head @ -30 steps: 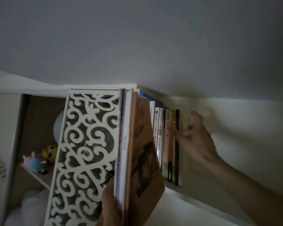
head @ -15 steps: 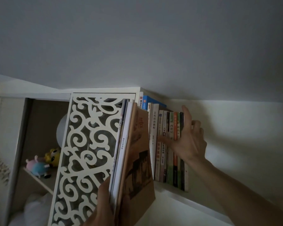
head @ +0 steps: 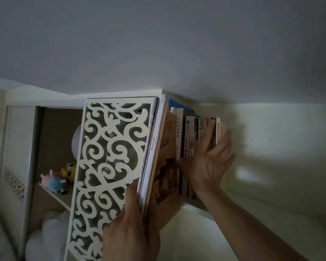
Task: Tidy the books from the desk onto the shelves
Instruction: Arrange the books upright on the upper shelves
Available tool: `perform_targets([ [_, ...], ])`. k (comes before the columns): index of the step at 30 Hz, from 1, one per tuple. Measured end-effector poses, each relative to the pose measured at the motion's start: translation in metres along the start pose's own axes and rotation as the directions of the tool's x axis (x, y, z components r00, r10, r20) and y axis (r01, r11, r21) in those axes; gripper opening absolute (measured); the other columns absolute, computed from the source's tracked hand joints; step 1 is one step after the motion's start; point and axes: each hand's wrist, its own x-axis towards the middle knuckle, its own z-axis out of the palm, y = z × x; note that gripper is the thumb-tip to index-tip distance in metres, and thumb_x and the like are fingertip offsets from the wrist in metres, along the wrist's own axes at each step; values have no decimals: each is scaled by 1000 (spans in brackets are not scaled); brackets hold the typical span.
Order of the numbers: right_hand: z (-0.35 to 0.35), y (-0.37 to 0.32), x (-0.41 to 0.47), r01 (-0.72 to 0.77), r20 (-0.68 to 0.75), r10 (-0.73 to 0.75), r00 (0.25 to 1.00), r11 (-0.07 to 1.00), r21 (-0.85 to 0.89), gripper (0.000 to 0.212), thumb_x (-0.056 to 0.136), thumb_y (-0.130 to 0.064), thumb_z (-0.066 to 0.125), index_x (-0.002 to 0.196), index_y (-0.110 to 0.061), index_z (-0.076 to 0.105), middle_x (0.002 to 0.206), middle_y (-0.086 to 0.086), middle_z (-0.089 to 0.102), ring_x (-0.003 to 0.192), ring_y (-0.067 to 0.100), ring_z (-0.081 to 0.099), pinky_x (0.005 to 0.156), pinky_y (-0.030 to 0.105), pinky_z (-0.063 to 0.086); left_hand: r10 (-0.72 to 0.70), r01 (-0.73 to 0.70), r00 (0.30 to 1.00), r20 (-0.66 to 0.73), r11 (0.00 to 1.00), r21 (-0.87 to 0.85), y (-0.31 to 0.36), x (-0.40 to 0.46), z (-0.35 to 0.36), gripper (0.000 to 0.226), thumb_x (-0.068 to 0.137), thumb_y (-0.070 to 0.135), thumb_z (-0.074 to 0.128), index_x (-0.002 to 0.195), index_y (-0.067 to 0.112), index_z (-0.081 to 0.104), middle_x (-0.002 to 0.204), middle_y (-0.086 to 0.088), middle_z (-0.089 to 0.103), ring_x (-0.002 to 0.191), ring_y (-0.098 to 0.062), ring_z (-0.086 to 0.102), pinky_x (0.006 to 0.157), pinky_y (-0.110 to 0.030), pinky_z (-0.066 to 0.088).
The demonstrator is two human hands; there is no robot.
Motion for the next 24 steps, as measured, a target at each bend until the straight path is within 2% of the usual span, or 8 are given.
perform_targets([
  [2,-4,0,-1,71,31,-70,997,996,-47,148,55,-74,80,159,-25,-13,161,33,-4,147,54,12,110,74,24,185,-194,979,90,976,97,15,-16,-5,38,93,41,47,123,19,49,53,13,50,35,-4,50,32,-27,47],
  [4,-5,1,5,111,52,-109,993,992,-53,152,53,-68,86,158,-29,-15,161,32,-10,148,54,6,111,75,20,292,-274,956,-35,929,248,11,-15,-10,42,93,42,46,127,18,46,52,10,52,35,-6,51,33,-28,47],
  [8,3,-12,2,-15,-1,15,1000,1000,-9,150,53,-66,87,159,-30,-13,162,31,-10,147,55,8,108,77,22,279,-268,960,-1,921,282,17,-18,-15,41,94,43,43,128,21,43,52,11,51,35,-3,50,34,-25,46],
  [11,10,-12,-8,-116,-29,117,993,993,31,144,60,-65,84,159,-29,-14,161,33,-4,145,55,15,106,77,27,263,-249,965,-2,917,312,16,-20,-21,42,94,45,40,130,22,42,56,12,52,38,-4,52,35,-31,49],
  [14,11,3,-14,-111,-70,112,991,993,29,137,67,-60,83,159,-28,-14,160,35,1,139,57,25,102,73,37,236,-222,972,-9,922,317,14,-24,-23,41,96,48,36,128,23,40,58,12,53,41,-4,54,39,-35,51],
  [16,7,5,-14,-114,-61,118,991,992,55,137,66,-54,85,159,-27,-12,158,33,11,126,55,39,87,61,52,251,-239,968,4,917,319,12,-27,-24,39,96,47,36,124,21,42,57,13,52,41,-4,53,39,-34,51],
  [18,-2,5,-13,-119,-47,123,991,990,73,134,66,-47,85,160,-27,-9,148,30,26,108,49,48,70,51,56,259,-254,965,23,917,309,11,-30,-26,38,96,44,38,123,18,45,56,14,51,39,-4,51,37,-31,49],
  [24,-39,45,-14,-57,-36,61,997,993,104,139,58,-46,90,159,-30,-5,130,22,37,98,43,52,60,37,42,290,-278,957,-26,936,215,26,-38,-26,28,97,40,47,119,24,42,60,11,56,42,-5,56,39,-36,52],
])
